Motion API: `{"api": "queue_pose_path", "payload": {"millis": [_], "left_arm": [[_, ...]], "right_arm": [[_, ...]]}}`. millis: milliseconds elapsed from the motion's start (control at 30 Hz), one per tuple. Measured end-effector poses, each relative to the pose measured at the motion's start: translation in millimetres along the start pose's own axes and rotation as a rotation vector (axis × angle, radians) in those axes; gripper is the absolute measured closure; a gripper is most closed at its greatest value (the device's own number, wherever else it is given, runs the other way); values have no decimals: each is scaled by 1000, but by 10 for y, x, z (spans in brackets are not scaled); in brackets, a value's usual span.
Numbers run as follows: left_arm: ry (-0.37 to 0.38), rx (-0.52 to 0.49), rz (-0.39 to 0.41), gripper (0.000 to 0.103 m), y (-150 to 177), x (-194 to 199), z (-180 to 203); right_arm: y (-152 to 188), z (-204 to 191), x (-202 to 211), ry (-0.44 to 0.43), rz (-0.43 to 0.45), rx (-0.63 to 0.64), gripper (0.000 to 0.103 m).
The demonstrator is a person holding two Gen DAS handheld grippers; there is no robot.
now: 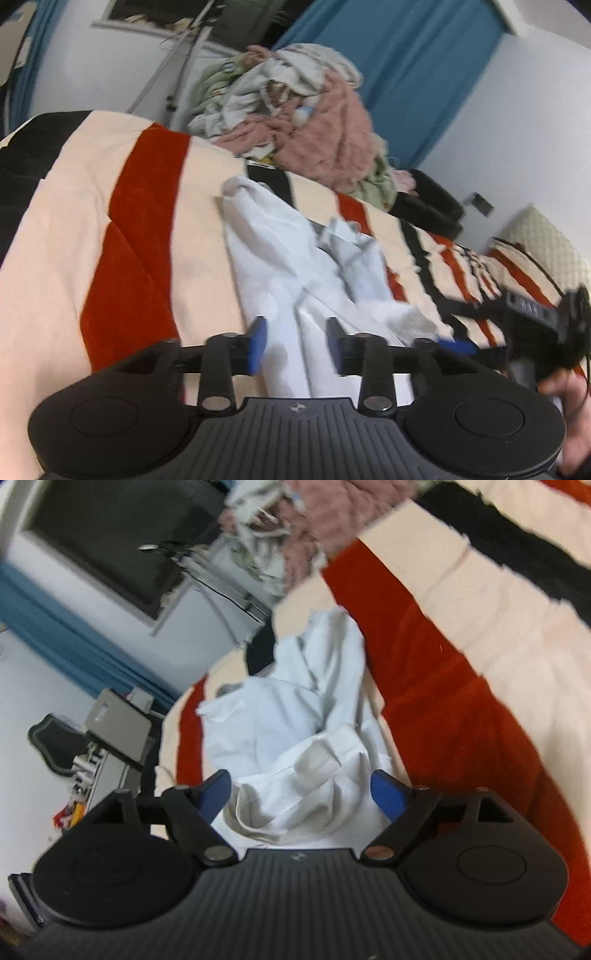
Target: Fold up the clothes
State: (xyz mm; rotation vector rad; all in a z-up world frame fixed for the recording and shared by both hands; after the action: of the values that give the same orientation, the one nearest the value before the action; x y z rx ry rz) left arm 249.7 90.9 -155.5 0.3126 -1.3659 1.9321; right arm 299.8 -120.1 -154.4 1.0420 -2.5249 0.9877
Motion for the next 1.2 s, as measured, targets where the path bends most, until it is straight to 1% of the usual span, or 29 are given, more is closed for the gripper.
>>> {"api": "queue_pose_path", "payload": {"millis": [33,100,133,200,233,267,333,400,467,500,533,567,600,633,667,700,767,867,933,967,1033,1100,1167,1200], "left_arm": [[22,4,11,56,48,65,47],[72,29,40,53,102,124,140],[87,33,51,50,120,117,199],[92,36,46,49,186,42,276],[87,38,36,49,228,-19,299],[80,43,23,49,271,-99,307],[63,58,-3,49,351,-263,302],[63,93,-27,49,417,-429,280],[79,128,-37,51,468,-540,258],[70,121,-43,52,491,-584,258],[65,114,-49,59,511,-619,261],[65,108,-54,65,525,-638,268],[63,103,-59,72,535,-652,274],[56,98,-59,85,532,-654,274],[53,95,-52,94,514,-640,275],[58,96,-38,98,481,-602,282],[67,98,-10,99,414,-527,296],[76,92,50,99,274,-355,341],[55,80,75,99,191,-266,355],[38,68,85,99,159,-236,358],[-17,35,79,99,170,-268,331],[-61,25,44,98,243,-360,278],[-97,13,23,94,318,-422,227],[-105,15,23,90,336,-424,209]], "right_arm": [[6,-25,50,-6,9,23,19],[64,-7,113,13,26,69,19],[93,1,145,23,35,92,19],[149,17,209,43,51,138,19],[177,24,241,53,60,161,28],[205,31,274,63,68,184,40],[263,50,333,83,83,226,49],[361,162,293,86,72,208,49],[455,264,252,86,62,193,49],[463,238,237,64,75,210,51],[472,212,222,42,87,227,60],[481,187,205,25,98,245,64],[490,175,168,40,92,274,64],[517,183,121,59,76,289,67],[541,190,78,76,62,302,75],[552,193,66,73,64,302,78],[553,167,78,64,86,312,94],[513,51,114,60,135,356,98],[471,-38,115,67,157,387,98],[448,-40,83,77,149,382,98],[401,-42,20,96,134,371,98],[382,15,-38,131,109,360,98],[384,119,-87,178,78,346,96],[383,161,-79,184,73,325,96]]}}
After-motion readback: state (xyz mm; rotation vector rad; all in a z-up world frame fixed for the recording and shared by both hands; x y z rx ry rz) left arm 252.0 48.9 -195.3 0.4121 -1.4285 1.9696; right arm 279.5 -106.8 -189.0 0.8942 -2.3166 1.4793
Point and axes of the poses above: each gripper's, at about its wrist camera, not at the fingertips, and x roughly against the way its jaws point, z to its right, y to its underside, the point moved 10 cm from there along -x, roughly the way its jaws point, and after that the axes turned 6 degrees about -y, right-handed, at the moved point
